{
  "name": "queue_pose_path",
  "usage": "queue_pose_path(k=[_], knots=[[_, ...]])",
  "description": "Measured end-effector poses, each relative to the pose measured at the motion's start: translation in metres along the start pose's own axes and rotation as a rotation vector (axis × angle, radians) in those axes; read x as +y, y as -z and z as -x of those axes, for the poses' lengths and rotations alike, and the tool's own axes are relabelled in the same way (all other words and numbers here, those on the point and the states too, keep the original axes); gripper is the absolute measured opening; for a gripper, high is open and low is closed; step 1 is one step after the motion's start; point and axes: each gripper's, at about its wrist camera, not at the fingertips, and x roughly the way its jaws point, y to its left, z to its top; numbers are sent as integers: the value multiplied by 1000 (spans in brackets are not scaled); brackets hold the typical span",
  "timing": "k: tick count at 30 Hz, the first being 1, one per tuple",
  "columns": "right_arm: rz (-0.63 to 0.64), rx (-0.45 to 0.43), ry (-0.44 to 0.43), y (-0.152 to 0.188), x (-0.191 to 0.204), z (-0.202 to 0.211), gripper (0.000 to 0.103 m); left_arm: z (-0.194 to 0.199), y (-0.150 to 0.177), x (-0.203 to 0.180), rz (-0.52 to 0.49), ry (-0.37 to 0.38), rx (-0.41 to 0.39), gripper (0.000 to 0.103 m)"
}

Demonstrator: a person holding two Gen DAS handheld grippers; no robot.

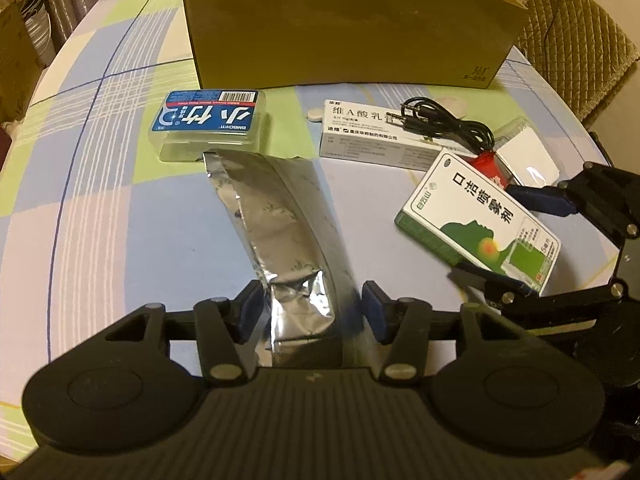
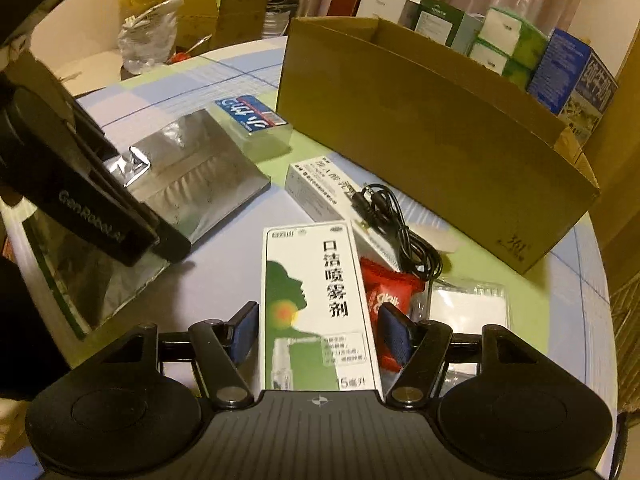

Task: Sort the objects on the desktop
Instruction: 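Lift both held items and carry them over the cardboard box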

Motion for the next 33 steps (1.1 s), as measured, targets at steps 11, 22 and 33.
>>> queue_pose_path(k=[11,22,33], knots=[[-40,-12,-4,0,0,2,53,0,-2,-5,-38,-37,-4,39],[-140,-58,-11,-4,-10,26,53,24,0,-11,-64,-57,-42,33],[-255,-66,-13,-16,-34,53,53,57,-20,-16,-126,-37,-68,33]])
